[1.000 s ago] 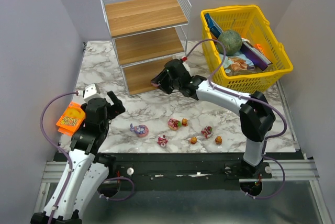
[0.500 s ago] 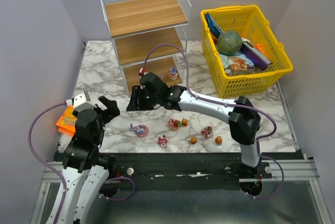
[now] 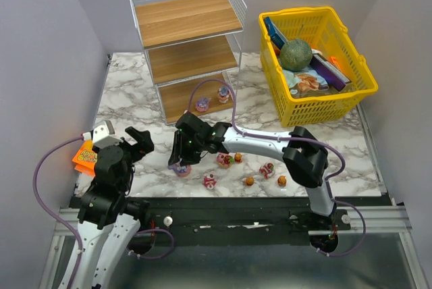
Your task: Place and organize the plastic toys onto the shelf
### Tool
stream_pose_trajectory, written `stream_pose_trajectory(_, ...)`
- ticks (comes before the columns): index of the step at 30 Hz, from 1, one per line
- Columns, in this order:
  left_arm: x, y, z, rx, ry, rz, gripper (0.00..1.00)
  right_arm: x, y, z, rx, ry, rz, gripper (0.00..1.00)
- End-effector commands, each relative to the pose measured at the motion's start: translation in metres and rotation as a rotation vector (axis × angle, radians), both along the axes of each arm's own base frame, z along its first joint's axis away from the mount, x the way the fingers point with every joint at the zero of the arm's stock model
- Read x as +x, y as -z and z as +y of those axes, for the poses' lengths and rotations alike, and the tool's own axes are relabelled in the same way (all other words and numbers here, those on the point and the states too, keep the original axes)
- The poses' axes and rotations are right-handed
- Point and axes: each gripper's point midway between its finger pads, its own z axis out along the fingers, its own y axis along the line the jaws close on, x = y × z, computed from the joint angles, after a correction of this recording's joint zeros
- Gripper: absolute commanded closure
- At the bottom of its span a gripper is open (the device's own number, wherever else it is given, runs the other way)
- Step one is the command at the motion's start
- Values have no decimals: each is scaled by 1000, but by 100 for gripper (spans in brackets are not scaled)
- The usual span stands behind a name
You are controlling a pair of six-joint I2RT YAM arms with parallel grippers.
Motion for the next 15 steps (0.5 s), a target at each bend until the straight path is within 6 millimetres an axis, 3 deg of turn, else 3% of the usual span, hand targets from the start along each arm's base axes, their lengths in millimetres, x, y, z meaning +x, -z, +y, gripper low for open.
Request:
stream_pose_trajectory(1,-2,-1,4,-6,-25,-19,1,-6,9,6,-5,69,86,46)
stream_pose_trajectory(7,-4,-2,3,-8,-21,-24,1,4,-5,20,39,109,79,46)
stream_pose_trajectory(15,-6,-6,3,-15,-20,-46,1,3,7,27,27,129,127,50)
